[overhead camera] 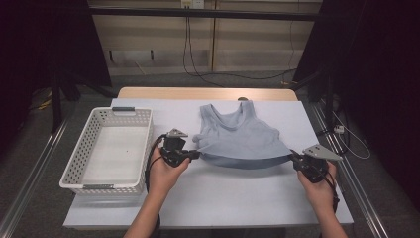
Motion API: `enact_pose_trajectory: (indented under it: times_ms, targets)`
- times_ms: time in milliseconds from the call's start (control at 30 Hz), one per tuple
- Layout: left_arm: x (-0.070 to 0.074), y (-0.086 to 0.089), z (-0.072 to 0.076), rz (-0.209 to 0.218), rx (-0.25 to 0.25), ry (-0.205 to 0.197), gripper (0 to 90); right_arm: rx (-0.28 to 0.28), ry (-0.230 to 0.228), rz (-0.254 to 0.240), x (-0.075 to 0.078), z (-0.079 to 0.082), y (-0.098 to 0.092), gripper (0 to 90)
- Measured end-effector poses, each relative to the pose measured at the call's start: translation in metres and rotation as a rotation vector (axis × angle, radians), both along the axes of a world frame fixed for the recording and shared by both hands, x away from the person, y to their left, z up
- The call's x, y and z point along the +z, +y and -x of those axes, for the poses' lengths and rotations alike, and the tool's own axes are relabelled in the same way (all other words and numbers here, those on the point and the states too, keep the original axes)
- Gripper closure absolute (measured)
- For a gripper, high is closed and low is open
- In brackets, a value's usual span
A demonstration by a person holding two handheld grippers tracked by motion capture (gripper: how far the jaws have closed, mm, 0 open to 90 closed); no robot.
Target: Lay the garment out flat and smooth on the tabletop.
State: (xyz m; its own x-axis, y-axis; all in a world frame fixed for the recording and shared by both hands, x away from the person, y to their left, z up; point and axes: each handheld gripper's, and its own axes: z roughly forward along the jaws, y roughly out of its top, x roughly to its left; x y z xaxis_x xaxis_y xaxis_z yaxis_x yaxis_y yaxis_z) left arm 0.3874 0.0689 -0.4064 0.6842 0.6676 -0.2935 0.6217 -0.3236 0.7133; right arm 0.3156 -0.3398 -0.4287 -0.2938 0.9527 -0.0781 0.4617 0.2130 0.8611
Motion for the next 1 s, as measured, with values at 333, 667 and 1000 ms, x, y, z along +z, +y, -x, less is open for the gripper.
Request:
enact_pose_trajectory:
  times_ms: [333,667,1000]
  targets:
    - [-0.004,0.003,0.007,-0.038,-0.007,0.021,89.8,0.042,0.038,0.002,0.002,0.007,-0.003,89.0]
    - [-0.009,0.010,0.024,-0.052,-0.023,0.051,89.9,0.106,0.101,0.037,-0.006,0.027,-0.001,88.9]
    - [-0.017,0.008,0.024,-0.052,-0.021,0.080,89.8,0.132,0.150,0.007,-0.012,0.025,0.001,79.5]
